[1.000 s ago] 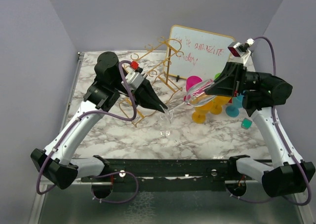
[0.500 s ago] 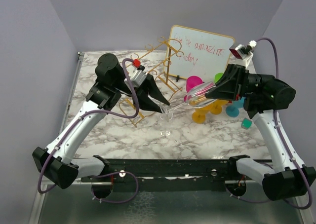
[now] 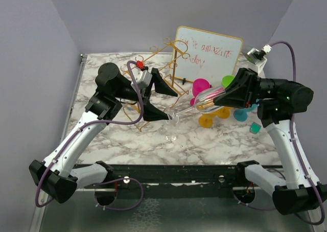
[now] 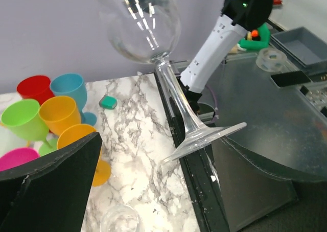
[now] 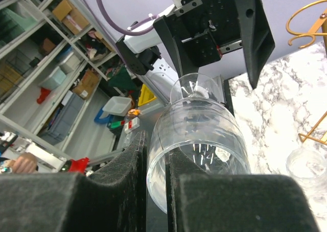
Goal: Take the wine glass off the wine glass rack
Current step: Place the wine glass at the center of the board.
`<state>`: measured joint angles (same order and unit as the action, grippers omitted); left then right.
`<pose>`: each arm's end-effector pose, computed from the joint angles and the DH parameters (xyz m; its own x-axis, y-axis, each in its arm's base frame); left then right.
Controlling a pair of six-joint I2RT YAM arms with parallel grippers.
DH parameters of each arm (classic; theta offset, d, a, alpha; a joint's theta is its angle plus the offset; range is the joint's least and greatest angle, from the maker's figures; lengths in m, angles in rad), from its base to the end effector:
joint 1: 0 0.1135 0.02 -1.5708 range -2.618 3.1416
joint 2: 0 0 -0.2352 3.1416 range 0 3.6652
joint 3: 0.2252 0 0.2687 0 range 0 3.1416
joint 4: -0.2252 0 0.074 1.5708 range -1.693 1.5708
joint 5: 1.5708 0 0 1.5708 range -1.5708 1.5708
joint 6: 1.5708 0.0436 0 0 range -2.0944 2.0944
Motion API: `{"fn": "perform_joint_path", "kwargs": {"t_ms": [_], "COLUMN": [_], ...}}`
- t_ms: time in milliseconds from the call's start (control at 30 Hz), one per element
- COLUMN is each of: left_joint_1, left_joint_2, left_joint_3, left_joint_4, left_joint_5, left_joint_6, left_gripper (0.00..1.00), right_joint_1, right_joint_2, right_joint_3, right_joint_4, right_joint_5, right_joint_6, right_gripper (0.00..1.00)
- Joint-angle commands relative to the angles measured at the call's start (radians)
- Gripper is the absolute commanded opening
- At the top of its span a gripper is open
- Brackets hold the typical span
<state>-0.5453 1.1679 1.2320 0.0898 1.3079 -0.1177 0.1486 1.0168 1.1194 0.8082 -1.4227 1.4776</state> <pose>0.2087 -0.1759 0.4196 0.0185 -0.0469 -0.9987 0.9594 -0.2802 0.0310 0.1914 0.0723 0.4636 -0.5462 0.0668 -0.8350 -0.8357 -0.1112 0.5377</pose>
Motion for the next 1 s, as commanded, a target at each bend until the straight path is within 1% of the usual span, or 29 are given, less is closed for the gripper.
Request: {"fn": "perform_joint_path", "kwargs": {"t_ms": [0,67,133,233,300,433,567,667,733,800,933,967], "left_joint_1": [-0.004,-0.004,-0.004,-0.004,-0.004,-0.004,-0.004,-0.003,-0.004,-0.004,-0.003,-0.002], "left_joint_2": [-0.043,-0.049,-0.064,-0.085,-0.087,-0.078,-0.094,-0.122,-0.137,-0.146,-0.146,-0.138], "left_joint_3": [-0.048,-0.046,-0.047,-0.04,-0.025,0.005,0.011,0.009,0.027,0.038,0.062,0.079], "left_joint_4": [0.016,0.02,0.022,0.006,-0.015,-0.114,-0.234,-0.33,-0.426,-0.493,-0.562,-0.577], "left_joint_5": [-0.274,-0.266,-0.306,-0.321,-0.298,-0.196,-0.141,-0.16,-0.227,-0.304,-0.401,-0.425], "left_joint_6": [-0.089,-0.122,-0.148,-0.127,-0.116,-0.065,0.02,0.104,0.186,0.226,0.245,0.238], "left_gripper": [0.91,0.94,0.98,0.99,0.99,0.99,0.99,0.99,0.99,0.99,0.99,0.99], "right_joint_1": [0.006,0.006,0.006,0.006,0.006,0.006,0.006,0.006,0.006,0.006,0.006,0.006], "right_joint_2": [-0.041,-0.058,-0.078,-0.099,-0.102,-0.101,-0.096,-0.096,-0.093,-0.092,-0.083,-0.079], "right_joint_3": [0.026,0.039,0.067,0.105,0.132,0.187,0.199,0.203,0.212,0.226,0.246,0.258], "right_joint_4": [-0.196,-0.312,-0.445,-0.614,-0.701,-0.878,-0.908,-0.907,-0.923,-0.963,-1.038,-1.086], "right_joint_5": [-0.034,-0.029,-0.034,-0.018,-0.004,0.051,0.071,0.07,0.066,0.068,0.106,0.125], "right_joint_6": [-0.181,-0.273,-0.382,-0.53,-0.601,-0.739,-0.758,-0.759,-0.773,-0.804,-0.855,-0.887], "right_gripper": [0.0,0.0,0.0,0.0,0.01,0.0,0.01,0.01,0.01,0.0,0.0,0.0]}}
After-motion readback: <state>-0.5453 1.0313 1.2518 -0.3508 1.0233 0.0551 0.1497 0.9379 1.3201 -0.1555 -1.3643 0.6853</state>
